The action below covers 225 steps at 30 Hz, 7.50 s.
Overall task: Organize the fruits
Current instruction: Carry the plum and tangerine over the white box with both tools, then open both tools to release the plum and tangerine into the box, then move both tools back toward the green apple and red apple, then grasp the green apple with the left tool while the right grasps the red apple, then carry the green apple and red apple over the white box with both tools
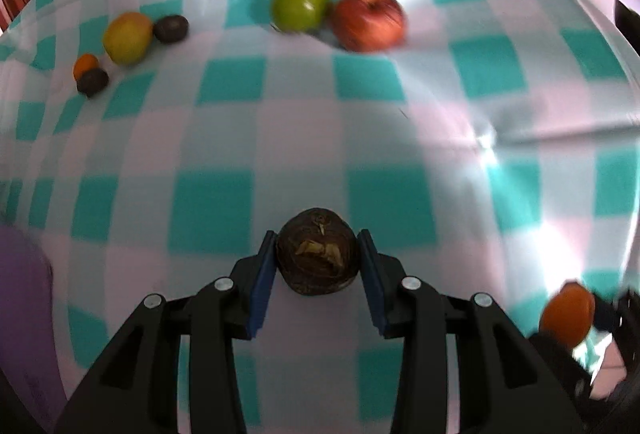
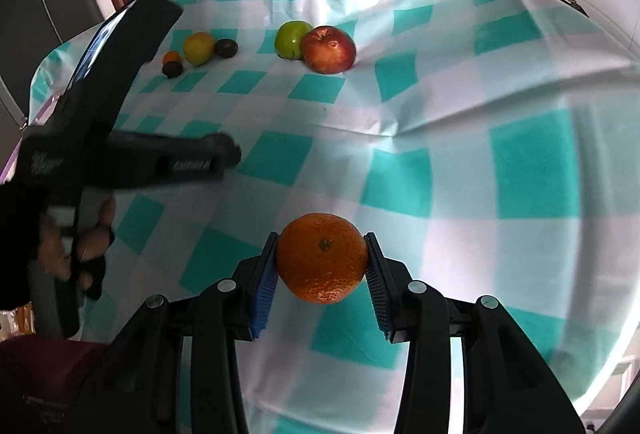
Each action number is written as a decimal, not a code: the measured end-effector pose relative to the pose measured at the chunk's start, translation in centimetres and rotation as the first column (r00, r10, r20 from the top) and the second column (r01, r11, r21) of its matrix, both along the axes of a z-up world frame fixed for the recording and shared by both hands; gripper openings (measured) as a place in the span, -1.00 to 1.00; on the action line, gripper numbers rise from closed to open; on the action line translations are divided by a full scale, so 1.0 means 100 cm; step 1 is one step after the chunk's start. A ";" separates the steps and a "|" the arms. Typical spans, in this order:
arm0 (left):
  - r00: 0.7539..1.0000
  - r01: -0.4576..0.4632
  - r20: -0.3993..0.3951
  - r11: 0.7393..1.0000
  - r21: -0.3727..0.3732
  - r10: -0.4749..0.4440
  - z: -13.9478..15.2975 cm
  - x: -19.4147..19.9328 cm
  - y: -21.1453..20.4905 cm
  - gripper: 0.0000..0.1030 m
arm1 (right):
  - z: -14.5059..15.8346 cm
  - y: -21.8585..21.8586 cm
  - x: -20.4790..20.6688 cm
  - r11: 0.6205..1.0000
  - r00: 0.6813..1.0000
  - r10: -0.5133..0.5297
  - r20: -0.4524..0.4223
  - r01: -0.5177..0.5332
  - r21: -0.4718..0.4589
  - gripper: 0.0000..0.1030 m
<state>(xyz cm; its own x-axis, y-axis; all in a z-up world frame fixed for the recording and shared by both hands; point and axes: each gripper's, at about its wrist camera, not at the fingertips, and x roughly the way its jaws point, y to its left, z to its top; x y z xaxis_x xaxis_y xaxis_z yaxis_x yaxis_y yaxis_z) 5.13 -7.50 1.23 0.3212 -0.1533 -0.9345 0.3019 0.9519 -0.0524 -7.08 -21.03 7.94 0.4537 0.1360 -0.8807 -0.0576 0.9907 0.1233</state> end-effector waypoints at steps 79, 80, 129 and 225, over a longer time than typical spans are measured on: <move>0.995 -0.076 -0.061 0.989 0.125 0.084 0.066 -0.079 0.431 0.30 | -0.023 0.509 0.168 0.868 0.788 0.405 -0.464 -0.491 -0.077 0.24; 0.994 -0.083 -0.057 0.988 0.130 0.091 0.067 -0.077 0.430 0.37 | -0.022 0.508 0.168 0.871 0.792 0.404 -0.458 -0.486 -0.073 0.28; 0.972 -0.179 0.143 0.983 -0.050 0.184 0.109 -0.045 0.104 0.96 | -0.002 0.017 0.137 0.998 0.997 0.009 -0.072 -0.004 0.056 0.69; 0.897 -0.285 0.346 0.958 -0.027 0.276 0.162 -0.137 0.233 0.16 | 0.081 0.111 0.056 0.937 0.964 0.259 0.053 -0.264 0.230 0.25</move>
